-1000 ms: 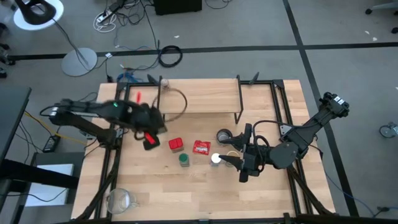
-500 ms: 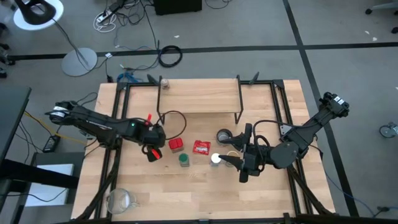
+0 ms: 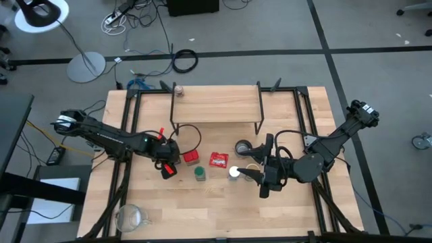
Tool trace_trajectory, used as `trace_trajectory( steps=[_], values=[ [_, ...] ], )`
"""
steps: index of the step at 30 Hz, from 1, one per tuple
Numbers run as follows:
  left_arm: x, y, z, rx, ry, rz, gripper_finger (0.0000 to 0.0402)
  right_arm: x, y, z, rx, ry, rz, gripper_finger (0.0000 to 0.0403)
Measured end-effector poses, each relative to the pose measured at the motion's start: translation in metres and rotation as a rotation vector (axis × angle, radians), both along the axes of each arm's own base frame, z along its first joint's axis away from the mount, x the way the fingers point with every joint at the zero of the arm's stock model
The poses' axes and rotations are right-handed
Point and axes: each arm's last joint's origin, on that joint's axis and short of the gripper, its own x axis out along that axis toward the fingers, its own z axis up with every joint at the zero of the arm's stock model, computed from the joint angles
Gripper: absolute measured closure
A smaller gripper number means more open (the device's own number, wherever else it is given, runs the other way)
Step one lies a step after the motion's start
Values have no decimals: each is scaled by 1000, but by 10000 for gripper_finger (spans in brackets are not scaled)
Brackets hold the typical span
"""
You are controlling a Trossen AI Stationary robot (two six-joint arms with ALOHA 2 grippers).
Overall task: Shelf spices
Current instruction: Remove the black seasoning can from the shelf
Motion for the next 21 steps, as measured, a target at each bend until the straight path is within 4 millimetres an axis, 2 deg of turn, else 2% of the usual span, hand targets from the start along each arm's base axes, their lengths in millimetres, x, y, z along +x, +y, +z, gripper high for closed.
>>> trace_trajectory(
  steps=[8, 13, 17, 21],
  values=[
    [0, 0, 0, -2, 2, -1, 281, 0, 0, 0, 2, 0, 0, 163],
    [-1, -2, 2, -62, 11, -21, 277, 0, 0, 0, 2, 0, 0, 163],
    [3, -3, 11, -76, 11, -27, 275, 0, 0, 0, 1, 0, 0, 163],
    [9, -2, 25, -6, -24, -13, 261, 0, 0, 0, 1, 0, 0, 163]
  ],
)
